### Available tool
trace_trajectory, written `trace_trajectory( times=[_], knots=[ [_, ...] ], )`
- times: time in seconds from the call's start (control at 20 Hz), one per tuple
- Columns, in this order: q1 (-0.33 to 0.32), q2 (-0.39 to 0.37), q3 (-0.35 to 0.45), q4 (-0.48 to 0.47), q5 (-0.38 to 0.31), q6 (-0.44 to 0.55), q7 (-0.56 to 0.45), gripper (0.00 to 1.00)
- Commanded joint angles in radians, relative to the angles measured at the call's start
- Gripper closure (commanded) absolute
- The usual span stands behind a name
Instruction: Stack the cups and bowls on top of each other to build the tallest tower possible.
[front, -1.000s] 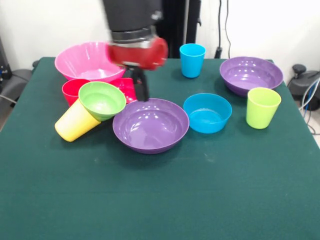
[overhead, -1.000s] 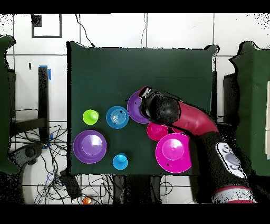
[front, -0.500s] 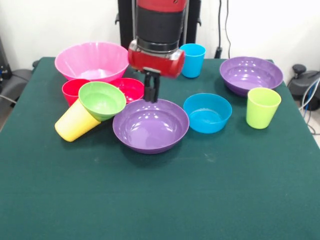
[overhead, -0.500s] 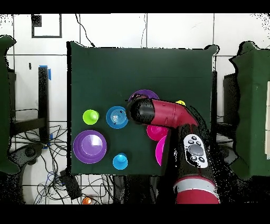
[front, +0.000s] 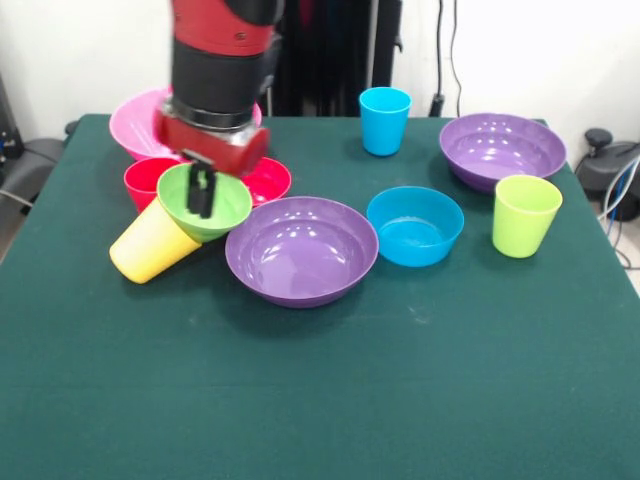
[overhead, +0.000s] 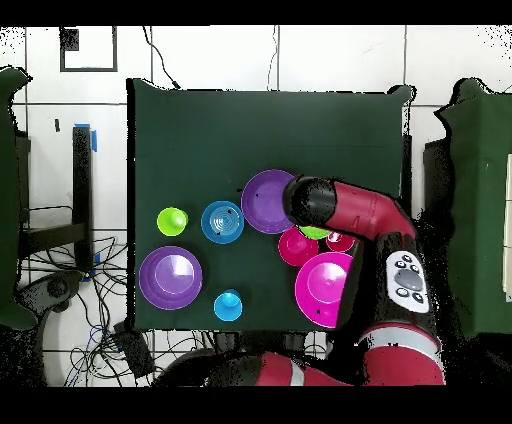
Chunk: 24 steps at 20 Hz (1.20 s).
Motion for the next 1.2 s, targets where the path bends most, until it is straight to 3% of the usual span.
trace_trajectory(
  times=[0.05,0.85,1.2],
  knots=[
    [-0.029,0.06,0.039,-0.106,-0.011,0.078,0.033,1.0],
    [-0.094,0.057,0.103,-0.121,0.016,0.155,-0.014,1.0],
    [-0.145,-0.01,0.18,-0.058,0.06,0.206,-0.049,1.0]
  ],
)
